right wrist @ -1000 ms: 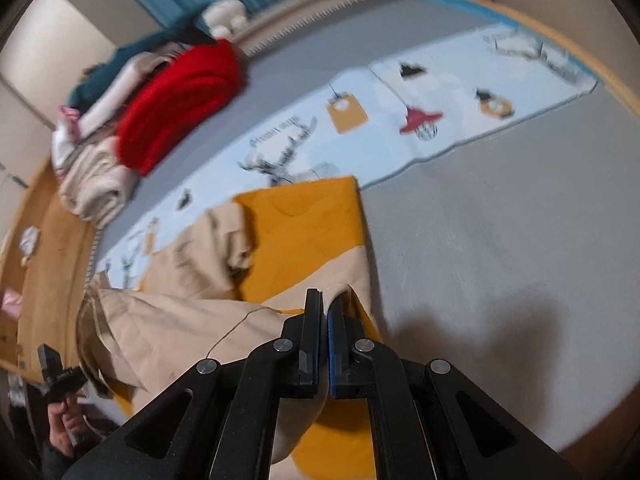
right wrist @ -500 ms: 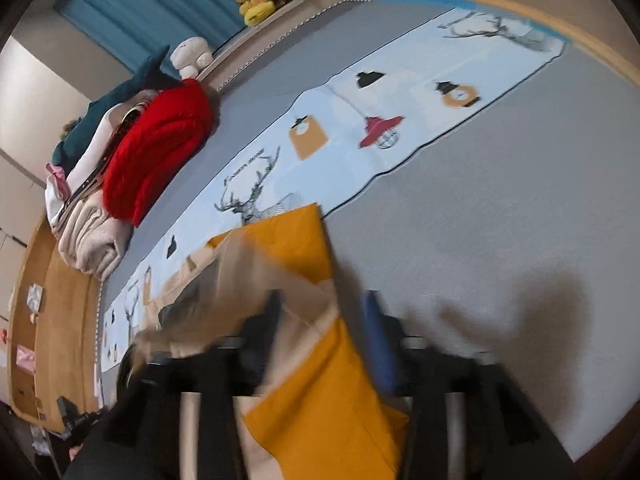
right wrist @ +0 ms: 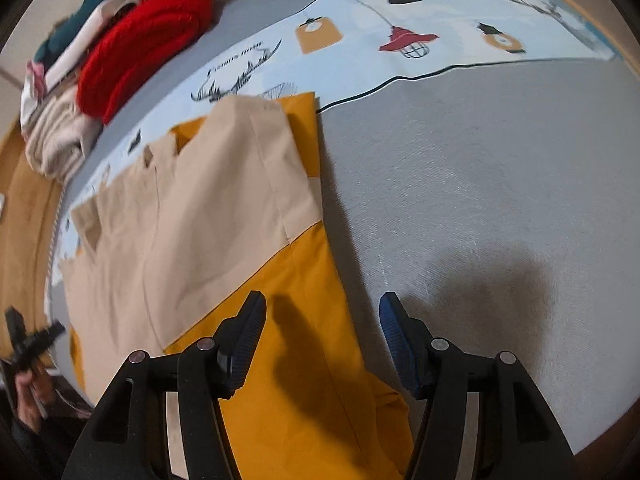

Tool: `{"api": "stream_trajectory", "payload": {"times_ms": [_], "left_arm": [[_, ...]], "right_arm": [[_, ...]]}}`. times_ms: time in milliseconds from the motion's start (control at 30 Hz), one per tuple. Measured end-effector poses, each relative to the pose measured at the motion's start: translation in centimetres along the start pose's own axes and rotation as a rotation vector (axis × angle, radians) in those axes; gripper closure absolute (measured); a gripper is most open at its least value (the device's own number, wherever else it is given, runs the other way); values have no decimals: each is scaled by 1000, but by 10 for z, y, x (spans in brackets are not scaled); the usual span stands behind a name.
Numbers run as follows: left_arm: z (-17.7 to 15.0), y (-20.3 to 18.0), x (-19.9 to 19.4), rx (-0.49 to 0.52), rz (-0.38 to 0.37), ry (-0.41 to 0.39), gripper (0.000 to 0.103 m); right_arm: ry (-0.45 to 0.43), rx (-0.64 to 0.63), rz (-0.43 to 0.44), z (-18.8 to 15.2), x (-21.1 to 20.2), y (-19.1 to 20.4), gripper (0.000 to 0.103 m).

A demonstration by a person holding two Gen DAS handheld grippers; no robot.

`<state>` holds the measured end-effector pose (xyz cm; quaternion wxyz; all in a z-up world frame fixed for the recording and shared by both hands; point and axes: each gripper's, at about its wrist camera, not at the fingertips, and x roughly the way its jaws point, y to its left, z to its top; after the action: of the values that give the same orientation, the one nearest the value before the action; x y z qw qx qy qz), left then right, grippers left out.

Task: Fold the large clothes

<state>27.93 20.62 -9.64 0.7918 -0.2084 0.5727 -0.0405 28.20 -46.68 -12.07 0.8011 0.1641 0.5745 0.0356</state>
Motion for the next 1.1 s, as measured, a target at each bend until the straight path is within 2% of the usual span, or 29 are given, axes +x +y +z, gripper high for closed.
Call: {"api": "stream_trajectory", "payload": {"times_ms": [67, 167, 267, 300, 333, 367, 400, 500, 533, 600, 667, 733, 833, 900, 933, 1000, 1033, 1100], "left_arm": [[5, -2, 8, 1, 20, 13, 57], [11, -3, 18, 10, 31, 20, 57], [15, -3, 26, 21, 34, 24, 58], [16, -4, 31, 27, 35, 37, 63], [17, -4, 35, 35, 28, 53, 70], [17, -6, 37, 46, 17, 61, 95], [18, -10, 34, 63, 12, 49, 100], [21, -22, 11, 115, 1, -53, 101], [23, -25, -2, 115, -15, -112, 102], [27, -23, -23, 83, -37, -206, 102], [30, -21, -38, 50, -68, -285, 102], [33, -25, -43, 57, -45, -339, 102], [45, -32, -30, 56, 4, -337, 102], [51, -32, -10, 46, 52, -277, 102], [54, -31, 10, 47, 100, -208, 102], [57, -31, 35, 58, 153, -136, 102], [59, -32, 38, 66, 170, -141, 102], [63, -33, 31, 60, 161, -195, 102]], "right_arm": [[-7, -35, -10, 0, 0, 6, 48], [-3, -87, -30, -2, 1, 15, 82], [-31, -140, -46, -4, -3, 22, 94], [-40, -145, -44, -4, -6, 23, 96], [-51, -147, -39, -4, -9, 23, 97], [-67, -146, -32, -4, -14, 24, 98], [-81, -147, -28, -4, -17, 24, 98], [-186, -136, 18, -2, -44, 27, 100], [-224, -132, 30, 0, -52, 28, 100], [-335, -98, 62, 3, -75, 28, 100], [-405, -72, 85, 6, -87, 27, 100], [-437, -79, 51, 11, -86, 33, 101], [-424, -62, 26, 24, -73, 36, 101], [-335, -39, -36, 34, -47, 31, 101], [-251, -28, -85, 39, -26, 29, 101], [-154, -16, -137, 41, -1, 25, 101], [-153, -22, -148, 44, 3, 27, 101], [-207, -34, -153, 52, -5, 33, 101]]}}
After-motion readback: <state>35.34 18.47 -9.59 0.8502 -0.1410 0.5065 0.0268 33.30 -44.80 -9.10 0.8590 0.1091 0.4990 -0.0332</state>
